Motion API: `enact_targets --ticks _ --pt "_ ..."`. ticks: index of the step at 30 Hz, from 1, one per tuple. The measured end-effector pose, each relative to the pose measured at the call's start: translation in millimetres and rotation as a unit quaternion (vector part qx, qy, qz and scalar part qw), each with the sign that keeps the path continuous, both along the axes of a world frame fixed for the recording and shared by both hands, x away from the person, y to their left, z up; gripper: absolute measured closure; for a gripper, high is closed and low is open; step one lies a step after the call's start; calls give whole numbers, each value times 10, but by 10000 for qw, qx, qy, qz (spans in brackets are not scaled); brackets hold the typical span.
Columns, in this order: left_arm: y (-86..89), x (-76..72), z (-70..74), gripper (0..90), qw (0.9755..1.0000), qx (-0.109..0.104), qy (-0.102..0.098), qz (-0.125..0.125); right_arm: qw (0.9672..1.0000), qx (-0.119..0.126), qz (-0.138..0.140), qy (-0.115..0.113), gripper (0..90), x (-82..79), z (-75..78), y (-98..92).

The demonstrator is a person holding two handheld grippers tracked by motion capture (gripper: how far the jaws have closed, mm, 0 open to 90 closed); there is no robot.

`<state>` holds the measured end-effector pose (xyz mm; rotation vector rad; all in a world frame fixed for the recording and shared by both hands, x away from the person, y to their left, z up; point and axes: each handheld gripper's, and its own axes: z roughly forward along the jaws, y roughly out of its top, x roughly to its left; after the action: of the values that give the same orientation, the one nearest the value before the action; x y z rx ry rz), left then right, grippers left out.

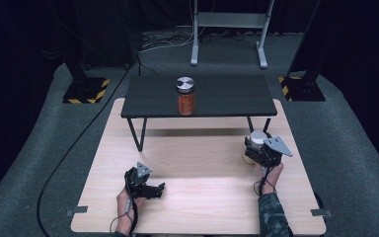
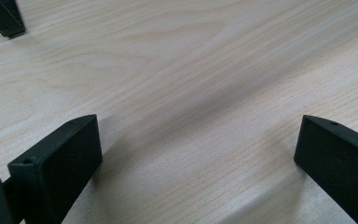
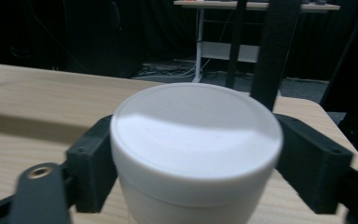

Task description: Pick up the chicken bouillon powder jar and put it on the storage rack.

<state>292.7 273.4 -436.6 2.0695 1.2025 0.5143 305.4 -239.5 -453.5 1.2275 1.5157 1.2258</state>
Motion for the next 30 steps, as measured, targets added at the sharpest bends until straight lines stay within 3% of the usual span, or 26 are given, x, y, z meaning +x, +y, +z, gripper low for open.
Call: enact_targets --ticks 4,7,10,12,22,30 --pt "1 1 1 3 10000 2 3 -3 9998 139 -3 125 192 30 9 -33" --pt "1 1 1 3 10000 1 4 -3 9998 188 -10 77 227 21 -27 -29" --pt "1 1 1 3 10000 1 4 -3 9994 317 -97 -68 324 -15 -78 -42" --pt "1 1 1 3 10000 1 5 -3 9992 394 -64 -87 326 -18 -92 -85" --pt "2 3 2 3 10000 0 8 -6 9994 305 -51 -133 329 -23 -101 -72" --pt "3 3 0 2 10000 -1 3 -6 9999 73 -43 -146 330 -54 -72 -34"
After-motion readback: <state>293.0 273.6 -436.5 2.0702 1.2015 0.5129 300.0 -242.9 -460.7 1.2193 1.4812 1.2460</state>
